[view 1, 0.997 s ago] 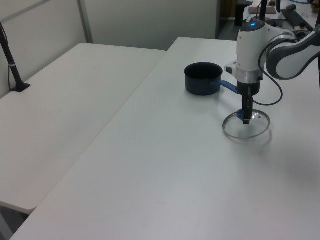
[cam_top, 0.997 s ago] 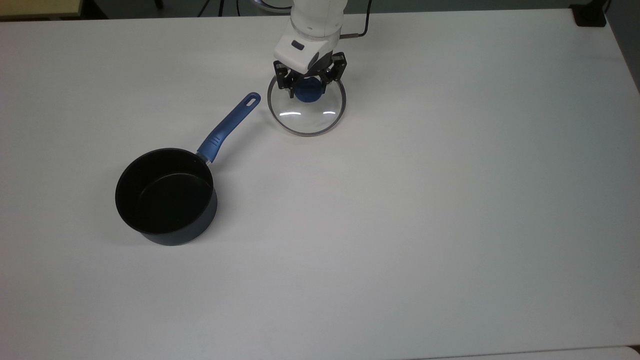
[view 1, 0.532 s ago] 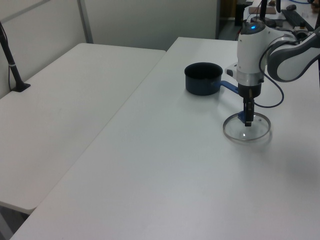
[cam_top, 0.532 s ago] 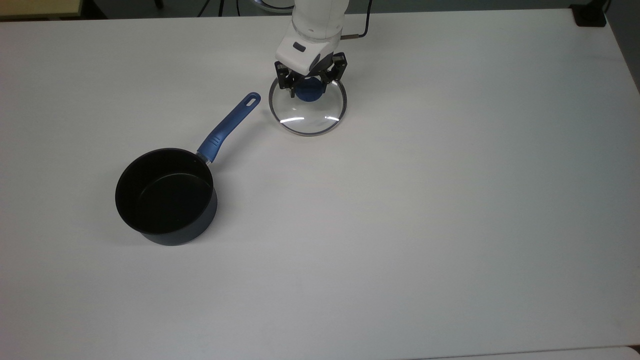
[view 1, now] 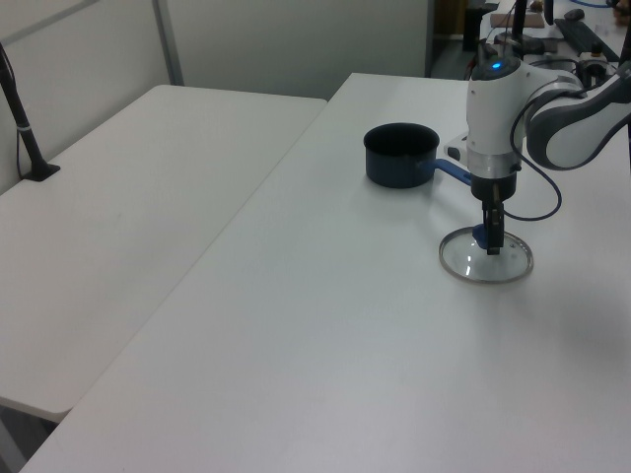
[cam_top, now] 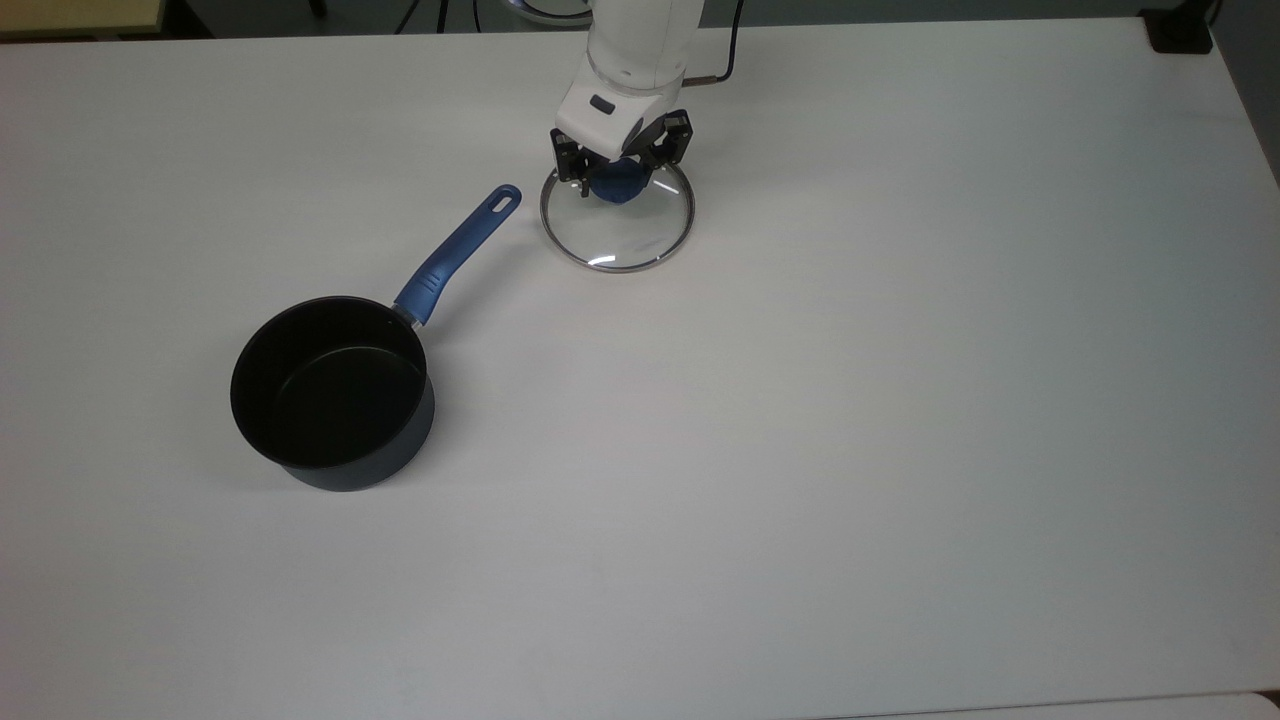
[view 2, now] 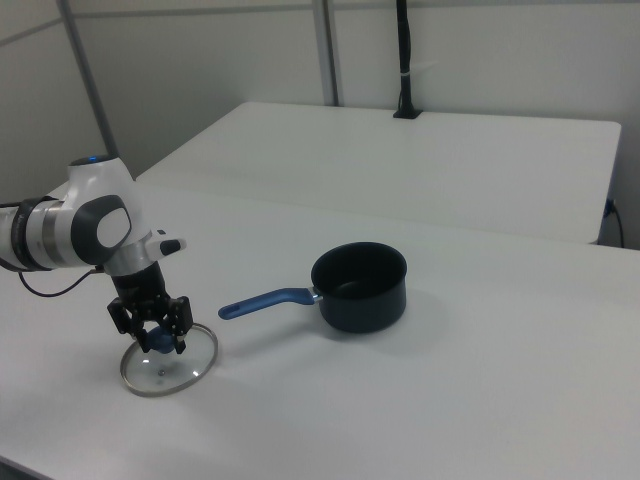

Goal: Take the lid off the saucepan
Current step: 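Open the gripper and raise it away from the lid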

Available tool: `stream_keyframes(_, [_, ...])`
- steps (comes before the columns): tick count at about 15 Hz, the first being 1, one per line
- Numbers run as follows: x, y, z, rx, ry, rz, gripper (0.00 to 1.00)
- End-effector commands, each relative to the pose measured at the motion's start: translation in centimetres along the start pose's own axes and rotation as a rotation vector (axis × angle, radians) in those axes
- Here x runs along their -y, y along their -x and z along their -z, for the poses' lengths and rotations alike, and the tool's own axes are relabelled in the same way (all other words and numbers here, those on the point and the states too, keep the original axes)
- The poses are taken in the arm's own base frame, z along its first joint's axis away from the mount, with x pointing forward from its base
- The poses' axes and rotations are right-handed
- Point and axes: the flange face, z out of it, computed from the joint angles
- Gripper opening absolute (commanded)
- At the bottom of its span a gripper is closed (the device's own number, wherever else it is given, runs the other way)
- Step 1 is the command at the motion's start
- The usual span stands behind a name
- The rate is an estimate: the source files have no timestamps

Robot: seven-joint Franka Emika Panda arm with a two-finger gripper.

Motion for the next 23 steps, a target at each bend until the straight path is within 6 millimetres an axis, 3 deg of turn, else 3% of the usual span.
stream_keyframes(1, [-0.2,0.2,-0.8,0.016,0.012,0.05,0.9])
stream_keyframes(2, [-0.4,0.1,-0.6,0.014,0.012,0.056,1.0])
stream_keyframes(9, [-2.2,-1.2,3.8,0.03,0.006,-0.013,1.0])
stream_keyframes(17, [-5.5,-2.7,16.7,-0.011,-0.067,-0.157,1.0])
stream_keyframes(19, [-6.8,-2.5,19.3,-0.015,-0.065,-0.179,1.0])
stream_keyframes(23, [-10.1,-2.2,22.1,-0.052,-0.065,-0.233,1.0])
